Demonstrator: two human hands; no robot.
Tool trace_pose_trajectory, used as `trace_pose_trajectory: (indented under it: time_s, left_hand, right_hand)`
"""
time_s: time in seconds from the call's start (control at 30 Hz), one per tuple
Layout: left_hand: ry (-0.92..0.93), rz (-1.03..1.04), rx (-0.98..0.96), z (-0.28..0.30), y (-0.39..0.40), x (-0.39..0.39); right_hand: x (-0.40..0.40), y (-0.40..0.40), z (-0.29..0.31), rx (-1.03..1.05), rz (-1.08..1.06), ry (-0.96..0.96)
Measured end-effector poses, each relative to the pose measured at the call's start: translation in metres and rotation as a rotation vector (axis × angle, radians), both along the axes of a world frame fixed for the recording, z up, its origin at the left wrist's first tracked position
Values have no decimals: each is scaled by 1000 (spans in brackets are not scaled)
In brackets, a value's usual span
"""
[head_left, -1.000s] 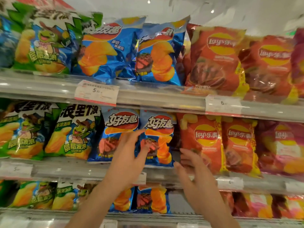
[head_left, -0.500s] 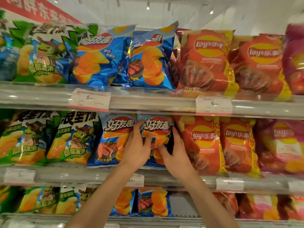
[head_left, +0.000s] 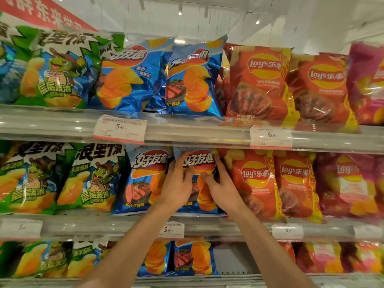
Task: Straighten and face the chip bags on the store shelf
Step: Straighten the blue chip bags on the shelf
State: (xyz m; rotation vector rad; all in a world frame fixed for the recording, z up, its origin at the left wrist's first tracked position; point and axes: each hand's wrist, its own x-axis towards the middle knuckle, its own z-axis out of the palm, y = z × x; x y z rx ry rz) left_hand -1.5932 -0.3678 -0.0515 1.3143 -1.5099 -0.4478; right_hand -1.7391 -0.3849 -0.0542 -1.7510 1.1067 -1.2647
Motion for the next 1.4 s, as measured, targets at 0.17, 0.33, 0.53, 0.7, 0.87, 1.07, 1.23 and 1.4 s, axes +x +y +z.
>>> trace_pose_trajectory:
  time_s: [0.17,0.33,0.53,0.7,0.87,1.07,1.23,1.4]
  left_hand:
    - [-2,10,-48,-2,12,-2]
    - [194,62,-105,-4,5,-11]
    - [293,190,131,-7,-1,-18]
    - [367,105,304,4,-11,-20]
    - [349,112,282,7,-17,-20]
    - [413,136,272,6,-21,-20]
    - [477,91,226,3,-21,-17]
    - [472,43,282,8,-31,-9]
  right_hand:
    - [1,7,-5,-121,-50,5]
    - [6,6,-3,-149,-90,-116]
    - [12,-1,-15,-124,-193,-183]
    - [13,-2,-10,4,-225,-128]
    - [18,-20,0,199,-241,-127]
    - [19,-24,2,225,-196,-173]
    - [18,-23,-1,187,-213,-168]
    - [21,-29,1,261,-196,-125]
